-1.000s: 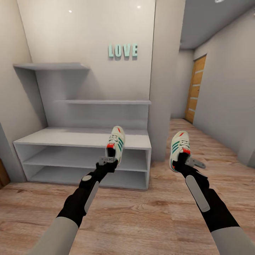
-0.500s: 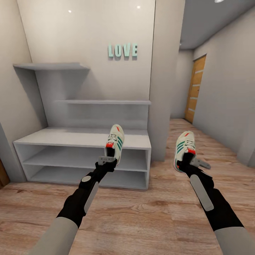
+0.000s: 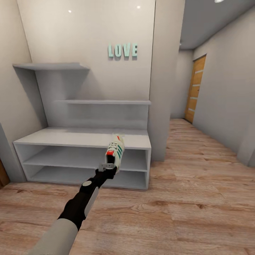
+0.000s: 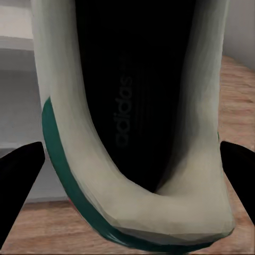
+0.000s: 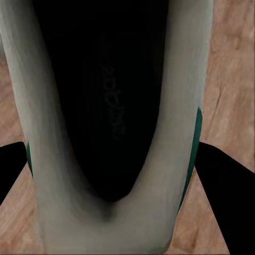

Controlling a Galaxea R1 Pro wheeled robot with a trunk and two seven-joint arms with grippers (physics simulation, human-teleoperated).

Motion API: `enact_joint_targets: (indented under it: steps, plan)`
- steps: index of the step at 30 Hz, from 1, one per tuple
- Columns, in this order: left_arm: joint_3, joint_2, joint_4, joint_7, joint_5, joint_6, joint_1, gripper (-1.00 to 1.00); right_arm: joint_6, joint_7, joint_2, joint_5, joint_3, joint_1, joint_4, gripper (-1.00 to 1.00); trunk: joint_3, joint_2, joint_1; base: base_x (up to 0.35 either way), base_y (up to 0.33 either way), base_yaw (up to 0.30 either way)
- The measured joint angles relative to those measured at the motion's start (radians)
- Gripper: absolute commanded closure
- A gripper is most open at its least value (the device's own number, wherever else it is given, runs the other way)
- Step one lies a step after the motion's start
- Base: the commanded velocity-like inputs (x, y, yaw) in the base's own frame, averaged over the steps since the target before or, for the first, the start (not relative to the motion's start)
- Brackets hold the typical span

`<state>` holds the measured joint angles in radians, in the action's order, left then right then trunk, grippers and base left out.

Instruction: Pick up the two gym shoes and the two sandals from the corridor floor and place them onto the hallstand (shoe rack) in the corridor, making sure they are on the rack and not on the floor. Arrange them so the two gym shoes are next to each other and the two sandals are next to each other.

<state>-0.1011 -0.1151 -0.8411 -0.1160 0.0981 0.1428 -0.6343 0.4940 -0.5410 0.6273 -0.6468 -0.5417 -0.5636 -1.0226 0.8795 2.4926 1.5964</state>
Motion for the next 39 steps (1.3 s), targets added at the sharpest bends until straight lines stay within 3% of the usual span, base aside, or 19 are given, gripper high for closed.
enact_joint_targets:
  steps: [1, 5, 9, 14, 16, 17, 19, 25, 28, 34, 39]
  plan:
    - [0.0, 0.0, 0.019, 0.0, 0.0, 0.0, 0.0, 1.0, 0.0, 0.0, 0.026, -0.003, -0.006, 0.001, 0.03, 1.0, 0.0, 0.0, 0.0, 0.0, 0.0, 0.0]
    - [-0.001, -0.002, 0.113, 0.001, -0.003, -0.002, 0.0, 1.0, -0.002, 0.002, 0.084, -0.008, -0.015, 0.001, 0.122, 1.0, 0.0, 0.0, 0.0, 0.0, 0.0, 0.0]
    - [0.003, -0.002, 0.198, 0.003, -0.004, -0.002, 0.0, 1.0, -0.004, 0.003, 0.1, -0.011, -0.016, 0.001, 0.149, 1.0, 0.0, 0.0, 0.0, 0.0, 0.0, 0.0]
    - [0.007, 0.0, 0.281, 0.023, -0.004, 0.011, -0.001, 1.0, -0.004, 0.002, 0.105, -0.012, -0.016, 0.001, 0.157, 1.0, 0.0, 0.0, 0.0, 0.0, 0.0, 0.0]
    - [0.009, 0.001, 0.296, 0.083, -0.006, 0.068, -0.002, 1.0, -0.004, 0.002, 0.106, -0.012, -0.017, 0.001, 0.158, 1.0, 0.0, 0.0, 0.0, 0.0, 0.0, 0.0]
    - [0.01, 0.001, 0.301, 0.134, -0.007, 0.128, -0.003, 1.0, -0.004, 0.002, 0.107, -0.011, -0.017, 0.001, 0.159, 1.0, 0.0, 0.0, 0.0, 0.0, 0.0, 0.0]
    - [0.011, -0.001, 0.304, 0.171, -0.004, 0.177, -0.003, 1.0, -0.004, 0.002, 0.107, -0.011, -0.017, 0.001, 0.16, 1.0, 0.0, 0.0, 0.0, 0.0, 0.0, 0.0]
    - [0.011, -0.003, 0.3, 0.193, -0.005, 0.207, -0.004, 1.0, -0.004, 0.002, 0.107, -0.011, -0.016, 0.001, 0.161, 1.0, 0.0, 0.0, 0.0, 0.0, 0.0, 0.0]
    - [0.011, -0.004, 0.298, 0.194, -0.005, 0.209, -0.004, 1.0, -0.004, 0.003, 0.107, 0.012, -0.016, 0.001, 0.162, 1.0, 0.0, 0.0, 0.0, 0.0, 0.0, 0.0]
    - [0.009, -0.003, 0.297, 0.194, -0.006, 0.209, -0.004, 1.0, -0.004, 0.003, 0.106, 0.096, -0.016, 0.001, 0.161, 1.0, 0.0, 0.0, 0.0, 0.0, 0.0, 0.0]
    - [0.009, -0.003, 0.297, 0.194, -0.006, 0.21, -0.004, 1.0, -0.004, 0.003, 0.106, 0.114, -0.016, 0.001, 0.16, 1.0, 0.0, 0.0, 0.0, 0.0, 0.0, 0.0]
